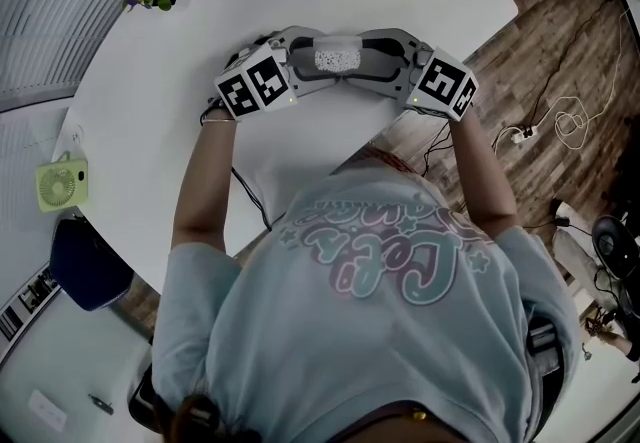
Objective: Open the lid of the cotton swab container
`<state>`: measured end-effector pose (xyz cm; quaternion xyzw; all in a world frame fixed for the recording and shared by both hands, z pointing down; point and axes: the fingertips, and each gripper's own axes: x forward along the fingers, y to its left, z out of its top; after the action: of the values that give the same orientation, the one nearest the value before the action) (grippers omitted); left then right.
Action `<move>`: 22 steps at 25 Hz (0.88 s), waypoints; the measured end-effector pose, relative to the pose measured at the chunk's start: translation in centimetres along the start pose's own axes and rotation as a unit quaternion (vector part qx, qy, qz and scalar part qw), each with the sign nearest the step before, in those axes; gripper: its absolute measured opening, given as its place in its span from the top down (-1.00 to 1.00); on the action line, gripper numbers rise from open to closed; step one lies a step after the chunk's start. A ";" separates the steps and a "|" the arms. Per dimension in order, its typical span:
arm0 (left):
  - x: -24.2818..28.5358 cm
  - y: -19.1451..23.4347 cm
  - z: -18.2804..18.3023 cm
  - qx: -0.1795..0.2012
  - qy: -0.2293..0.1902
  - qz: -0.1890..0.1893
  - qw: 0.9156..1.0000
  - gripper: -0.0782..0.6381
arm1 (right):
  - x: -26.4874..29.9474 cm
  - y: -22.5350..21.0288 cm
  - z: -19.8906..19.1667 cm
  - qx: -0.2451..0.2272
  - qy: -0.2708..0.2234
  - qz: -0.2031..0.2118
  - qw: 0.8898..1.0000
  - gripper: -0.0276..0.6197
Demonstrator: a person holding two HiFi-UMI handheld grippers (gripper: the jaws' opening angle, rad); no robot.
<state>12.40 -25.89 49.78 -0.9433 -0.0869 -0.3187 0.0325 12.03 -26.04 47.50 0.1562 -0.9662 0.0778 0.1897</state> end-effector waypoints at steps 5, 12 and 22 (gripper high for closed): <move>-1.0 -0.1 -0.6 -0.007 0.004 0.024 1.000 0.16 | -1.0 -0.3 -0.1 0.011 -0.006 -0.029 1.000 0.15; -3.1 -0.6 -0.2 -0.022 -0.012 0.075 0.997 0.16 | -2.5 0.0 0.2 0.019 -0.025 -0.071 0.997 0.15; -6.6 -0.9 1.9 -0.036 -0.054 0.159 0.985 0.16 | -4.2 1.2 2.3 0.024 -0.063 -0.123 0.990 0.15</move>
<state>8.21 -25.72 44.27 -0.9616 0.0741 -0.2607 0.0442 14.57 -24.29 43.67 0.2831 -0.9475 0.0665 0.1328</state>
